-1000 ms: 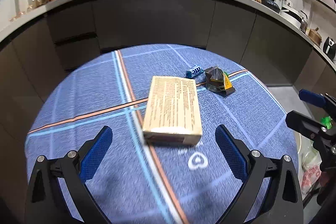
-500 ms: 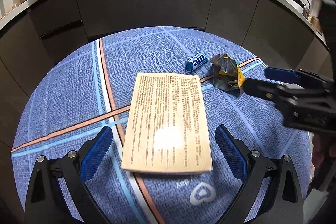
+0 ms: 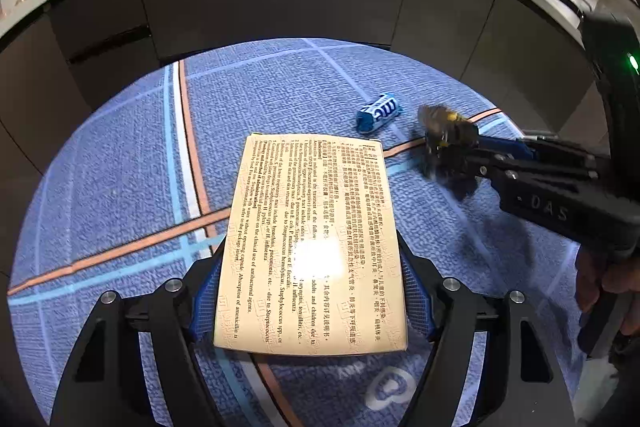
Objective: Collect trash
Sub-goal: 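Lift the box and snack wrapper and carry both over the white bin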
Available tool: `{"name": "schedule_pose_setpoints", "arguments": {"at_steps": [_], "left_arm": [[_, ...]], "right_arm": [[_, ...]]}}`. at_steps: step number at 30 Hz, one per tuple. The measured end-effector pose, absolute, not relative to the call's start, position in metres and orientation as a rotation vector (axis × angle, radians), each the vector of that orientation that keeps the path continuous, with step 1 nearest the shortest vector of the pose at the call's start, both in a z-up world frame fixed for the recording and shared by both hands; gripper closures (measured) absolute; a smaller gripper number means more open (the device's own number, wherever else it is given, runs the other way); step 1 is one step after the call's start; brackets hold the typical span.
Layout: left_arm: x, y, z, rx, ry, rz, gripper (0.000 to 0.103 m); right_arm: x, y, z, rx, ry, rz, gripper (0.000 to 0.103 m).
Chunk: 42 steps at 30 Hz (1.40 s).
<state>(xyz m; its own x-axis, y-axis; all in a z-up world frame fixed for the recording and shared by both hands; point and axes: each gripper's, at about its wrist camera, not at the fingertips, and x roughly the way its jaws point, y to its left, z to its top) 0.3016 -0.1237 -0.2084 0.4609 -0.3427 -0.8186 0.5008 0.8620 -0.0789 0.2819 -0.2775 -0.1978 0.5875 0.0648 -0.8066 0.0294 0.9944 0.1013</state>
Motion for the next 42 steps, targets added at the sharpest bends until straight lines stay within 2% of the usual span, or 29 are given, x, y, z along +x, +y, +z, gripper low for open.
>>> {"name": "schedule_pose_setpoints", "arguments": {"at_steps": [6, 8, 16, 27, 42], "left_arm": [[0.286, -0.115, -0.2, 0.139, 0.954, -0.523, 0.034], [0.276, -0.112, -0.193, 0.129, 0.94, -0.53, 0.034], [0.24, -0.099, -0.166, 0.108, 0.891, -0.518, 0.034], [0.188, -0.096, -0.124, 0.114, 0.843, -0.537, 0.034], [0.136, -0.145, -0.074, 0.172, 0.759, -0.633, 0.034]], "right_arm": [[0.244, -0.275, -0.182, 0.113, 0.892, 0.037, 0.085], [0.229, -0.273, -0.178, 0.114, 0.881, 0.041, 0.099], [0.192, -0.275, -0.17, 0.16, 0.846, 0.046, 0.1], [0.13, -0.279, -0.128, 0.246, 0.717, 0.044, 0.1], [0.046, -0.31, -0.081, 0.265, 0.584, -0.068, 0.099]]}}
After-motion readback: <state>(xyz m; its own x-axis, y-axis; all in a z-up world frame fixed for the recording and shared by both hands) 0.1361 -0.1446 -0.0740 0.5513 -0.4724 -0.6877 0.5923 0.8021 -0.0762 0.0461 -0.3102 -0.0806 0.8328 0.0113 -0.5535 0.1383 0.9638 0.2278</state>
